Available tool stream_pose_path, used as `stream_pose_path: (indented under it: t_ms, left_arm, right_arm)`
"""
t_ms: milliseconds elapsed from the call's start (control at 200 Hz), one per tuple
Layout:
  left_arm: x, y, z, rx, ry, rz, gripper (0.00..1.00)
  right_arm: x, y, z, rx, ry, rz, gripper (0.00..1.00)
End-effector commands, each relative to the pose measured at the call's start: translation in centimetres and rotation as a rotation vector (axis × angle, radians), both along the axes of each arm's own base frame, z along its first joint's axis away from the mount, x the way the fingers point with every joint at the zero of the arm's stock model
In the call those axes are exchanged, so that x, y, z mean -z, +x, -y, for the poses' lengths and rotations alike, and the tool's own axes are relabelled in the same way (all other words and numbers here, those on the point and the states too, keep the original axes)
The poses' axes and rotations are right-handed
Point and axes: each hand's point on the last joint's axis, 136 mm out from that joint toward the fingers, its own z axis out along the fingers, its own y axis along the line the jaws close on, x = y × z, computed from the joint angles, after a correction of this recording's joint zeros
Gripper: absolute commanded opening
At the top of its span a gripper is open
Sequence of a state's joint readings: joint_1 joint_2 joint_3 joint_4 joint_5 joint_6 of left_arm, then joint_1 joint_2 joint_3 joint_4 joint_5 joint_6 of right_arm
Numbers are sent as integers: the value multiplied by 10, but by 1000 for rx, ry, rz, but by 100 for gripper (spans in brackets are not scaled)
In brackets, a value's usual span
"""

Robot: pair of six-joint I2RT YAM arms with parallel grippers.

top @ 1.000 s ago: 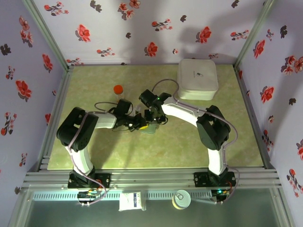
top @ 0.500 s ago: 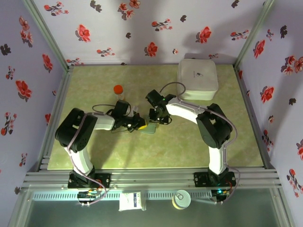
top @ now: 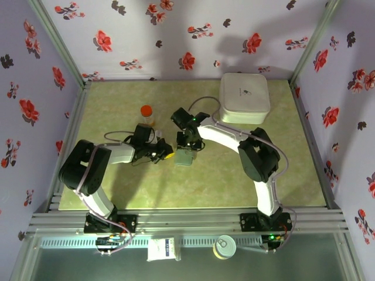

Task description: Take the credit cards out of the card holder

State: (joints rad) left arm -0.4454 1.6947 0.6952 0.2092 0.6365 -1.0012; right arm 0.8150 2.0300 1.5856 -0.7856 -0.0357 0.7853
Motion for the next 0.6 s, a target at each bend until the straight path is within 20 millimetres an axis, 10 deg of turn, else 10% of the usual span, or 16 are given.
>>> stream_pose_path:
  t_ms: [0, 595]
  left_arm:
    - [0, -3, -3, -12, -18, -16, 0]
    - [6, -7, -3, -3, -18, -24, 0]
  right_arm:
    - [13, -7, 20, -12, -143, -29, 35]
    - [27, -8, 9, -44, -174, -34, 28]
